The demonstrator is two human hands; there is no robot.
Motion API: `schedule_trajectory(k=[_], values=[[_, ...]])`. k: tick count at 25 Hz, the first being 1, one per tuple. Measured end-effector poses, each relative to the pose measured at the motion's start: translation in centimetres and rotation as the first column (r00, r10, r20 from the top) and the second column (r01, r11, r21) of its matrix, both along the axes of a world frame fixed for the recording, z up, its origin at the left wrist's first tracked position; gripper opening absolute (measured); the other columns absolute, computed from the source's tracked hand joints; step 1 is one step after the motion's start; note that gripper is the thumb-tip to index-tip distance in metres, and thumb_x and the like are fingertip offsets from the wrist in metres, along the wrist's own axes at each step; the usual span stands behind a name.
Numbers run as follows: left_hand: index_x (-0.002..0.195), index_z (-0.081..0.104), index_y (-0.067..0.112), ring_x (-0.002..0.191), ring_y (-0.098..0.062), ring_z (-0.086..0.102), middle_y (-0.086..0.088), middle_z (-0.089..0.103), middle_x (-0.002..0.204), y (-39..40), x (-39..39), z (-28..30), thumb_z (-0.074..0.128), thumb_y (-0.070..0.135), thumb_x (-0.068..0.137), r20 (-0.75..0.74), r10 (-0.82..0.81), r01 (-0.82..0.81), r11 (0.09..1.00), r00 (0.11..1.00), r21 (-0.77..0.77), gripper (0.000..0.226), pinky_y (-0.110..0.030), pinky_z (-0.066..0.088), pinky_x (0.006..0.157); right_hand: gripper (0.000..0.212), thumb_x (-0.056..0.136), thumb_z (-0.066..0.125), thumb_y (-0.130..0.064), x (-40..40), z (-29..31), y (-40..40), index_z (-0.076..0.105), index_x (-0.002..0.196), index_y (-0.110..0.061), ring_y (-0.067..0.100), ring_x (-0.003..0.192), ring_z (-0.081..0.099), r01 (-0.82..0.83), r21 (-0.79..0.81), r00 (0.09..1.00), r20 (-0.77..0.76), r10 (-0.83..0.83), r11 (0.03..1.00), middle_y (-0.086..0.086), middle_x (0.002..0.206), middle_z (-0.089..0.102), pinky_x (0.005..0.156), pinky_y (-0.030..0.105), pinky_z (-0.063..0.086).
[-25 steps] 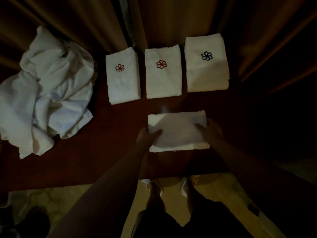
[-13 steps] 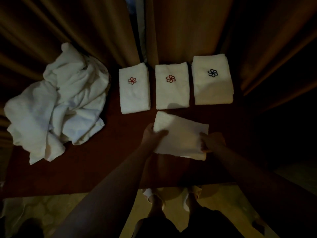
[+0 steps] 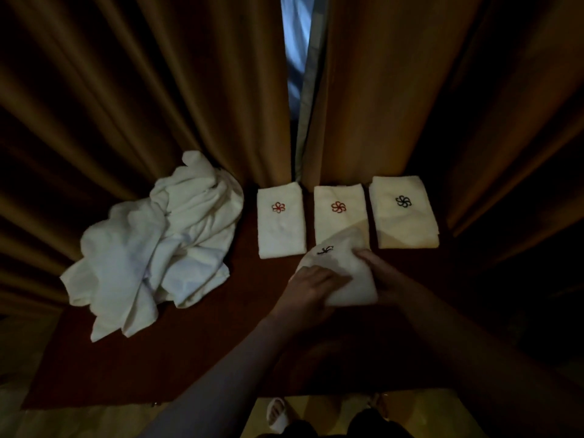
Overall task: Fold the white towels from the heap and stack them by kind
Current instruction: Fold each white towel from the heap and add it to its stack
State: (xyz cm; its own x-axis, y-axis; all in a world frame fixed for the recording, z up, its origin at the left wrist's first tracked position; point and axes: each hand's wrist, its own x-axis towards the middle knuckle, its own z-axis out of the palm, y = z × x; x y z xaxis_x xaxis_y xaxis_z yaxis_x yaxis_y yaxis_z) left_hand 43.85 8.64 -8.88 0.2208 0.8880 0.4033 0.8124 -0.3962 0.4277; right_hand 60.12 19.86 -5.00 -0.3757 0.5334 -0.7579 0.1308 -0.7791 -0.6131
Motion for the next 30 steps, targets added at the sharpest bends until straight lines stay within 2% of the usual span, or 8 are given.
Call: schedule_trajectory(k=[2,4,8,11,14,19,23,30], values=[[0.125,0.059,0.021,0.113,-0.019,0.056,-0.001,0.062,0.120,-1.5,-0.7,0.0,0.067,0.046,0.083,0.020,0.009,-0.009,1.000,1.000,-0.024,0.050,-0.034,0.040,0.097,0.039,0.097,0.045,-0.030,-1.3,0.0,-0.5,0.055,0.123,-0.002,0.032,0.110,0.056,0.017,0.019,0.999,-0.039,-0.016,1.000,0.020,0.111,0.063,0.093,0.043,0.044],[0.110,0.067,0.020,0.106,-0.014,0.057,0.004,0.065,0.110,-2.3,-1.2,0.9,0.062,0.047,0.087,0.249,0.150,-0.127,0.986,0.957,-0.105,0.036,-0.035,0.044,0.093,0.051,0.085,0.054,-0.035,-2.8,0.4,-1.3,0.058,0.122,0.001,0.026,0.104,0.058,0.041,0.058,0.998,-0.047,-0.038,0.997,0.019,0.104,0.067,0.100,0.039,0.041],[0.105,0.062,0.024,0.099,-0.010,0.058,0.006,0.062,0.108,-2.2,-3.0,3.8,0.068,0.039,0.087,0.631,0.649,-0.401,0.760,0.424,-0.512,0.025,-0.023,0.044,0.083,0.028,0.084,0.049,-0.021,-3.7,1.3,-2.6,0.070,0.092,-0.004,0.022,0.076,0.067,0.072,0.149,0.992,-0.116,-0.055,0.986,0.016,0.087,0.067,0.076,0.033,0.048],[0.117,0.060,0.015,0.103,-0.017,0.063,-0.006,0.064,0.123,-1.4,-5.5,5.4,0.064,0.043,0.088,0.653,0.758,0.186,0.643,-0.009,-0.743,0.041,-0.028,0.048,0.084,0.027,0.081,0.043,-0.014,-4.4,2.3,-3.9,0.068,0.086,-0.007,0.020,0.069,0.066,0.082,0.176,0.983,-0.177,-0.051,0.981,0.010,0.077,0.068,0.071,0.031,0.046],[0.127,0.059,0.013,0.115,-0.028,0.062,-0.013,0.065,0.124,-1.2,-6.5,5.5,0.063,0.042,0.087,0.651,0.746,0.439,0.636,-0.139,-0.635,0.050,-0.044,0.045,0.102,0.029,0.080,0.039,-0.009,-4.3,2.2,-4.7,0.067,0.088,-0.005,0.020,0.072,0.065,0.048,0.166,0.980,-0.196,-0.015,0.985,0.009,0.078,0.069,0.071,0.031,0.046],[0.125,0.056,0.016,0.099,-0.030,0.069,-0.011,0.070,0.110,0.3,-5.2,5.3,0.079,0.031,0.077,0.656,0.748,0.259,0.656,-0.101,-0.709,0.055,-0.044,0.057,0.082,0.035,0.088,0.061,-0.039,-4.2,1.3,-3.8,0.066,0.110,-0.012,0.016,0.094,0.068,0.084,0.196,0.986,-0.160,-0.052,0.977,0.007,0.109,0.070,0.085,0.031,0.050],[0.109,0.055,0.019,0.086,-0.011,0.063,0.003,0.066,0.097,3.0,-3.2,6.6,0.075,0.033,0.081,0.671,0.719,-0.017,0.684,0.183,-0.729,0.037,-0.018,0.048,0.059,0.046,0.079,0.075,-0.034,-3.3,0.9,-2.3,0.063,0.120,-0.014,0.020,0.096,0.070,0.223,0.349,0.975,-0.066,-0.214,0.910,0.006,0.105,0.072,0.086,0.035,0.055],[0.129,0.049,0.026,0.108,-0.011,0.061,0.004,0.062,0.125,10.5,0.4,4.6,0.068,0.048,0.084,0.638,0.602,-0.047,0.744,0.481,-0.667,0.054,-0.035,0.053,0.091,0.036,0.091,0.062,-0.026,1.4,0.5,4.9,0.049,0.124,-0.024,0.017,0.101,0.061,0.186,0.594,0.970,0.014,-0.241,0.783,0.003,0.115,0.062,0.083,0.033,0.052]])
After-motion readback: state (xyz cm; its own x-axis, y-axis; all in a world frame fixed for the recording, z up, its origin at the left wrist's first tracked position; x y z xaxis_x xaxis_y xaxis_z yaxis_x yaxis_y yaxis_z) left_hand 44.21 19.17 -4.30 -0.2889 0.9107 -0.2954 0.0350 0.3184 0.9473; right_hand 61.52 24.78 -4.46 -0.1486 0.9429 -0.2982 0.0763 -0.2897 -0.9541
